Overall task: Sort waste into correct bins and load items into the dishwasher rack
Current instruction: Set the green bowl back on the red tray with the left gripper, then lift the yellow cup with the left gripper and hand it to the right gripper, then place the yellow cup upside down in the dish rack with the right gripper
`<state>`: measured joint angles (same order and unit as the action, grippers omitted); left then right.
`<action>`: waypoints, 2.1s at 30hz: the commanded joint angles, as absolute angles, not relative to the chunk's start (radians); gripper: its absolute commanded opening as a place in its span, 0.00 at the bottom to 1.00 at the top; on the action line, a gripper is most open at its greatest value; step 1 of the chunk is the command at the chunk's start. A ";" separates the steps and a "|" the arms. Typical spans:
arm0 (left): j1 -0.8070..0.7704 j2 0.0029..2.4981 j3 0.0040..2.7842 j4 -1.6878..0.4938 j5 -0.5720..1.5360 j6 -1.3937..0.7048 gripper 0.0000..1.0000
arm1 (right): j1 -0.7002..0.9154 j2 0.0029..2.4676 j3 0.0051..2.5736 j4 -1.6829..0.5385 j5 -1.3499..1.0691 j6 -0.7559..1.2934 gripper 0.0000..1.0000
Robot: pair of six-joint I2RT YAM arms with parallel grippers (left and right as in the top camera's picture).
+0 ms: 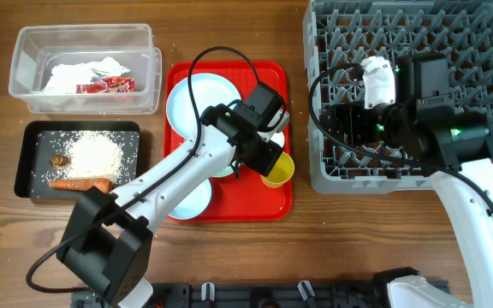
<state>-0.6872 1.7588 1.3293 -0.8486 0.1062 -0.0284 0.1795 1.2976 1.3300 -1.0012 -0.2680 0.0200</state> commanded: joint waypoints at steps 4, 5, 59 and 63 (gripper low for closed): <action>-0.703 1.824 1.343 -0.842 0.138 -0.031 0.50 | 0.177 1.287 1.321 -0.995 -0.259 -0.001 0.90; -0.703 1.840 1.343 -0.842 0.138 -0.031 0.46 | 0.177 1.287 1.321 -0.995 -0.259 -0.001 0.90; -0.114 1.649 1.416 -0.601 1.485 -0.136 0.67 | 0.247 1.529 1.321 -0.190 -1.222 0.136 0.52; -0.114 1.649 1.416 -0.602 1.361 -0.136 0.72 | 0.096 1.485 1.321 -0.323 -1.156 0.133 0.52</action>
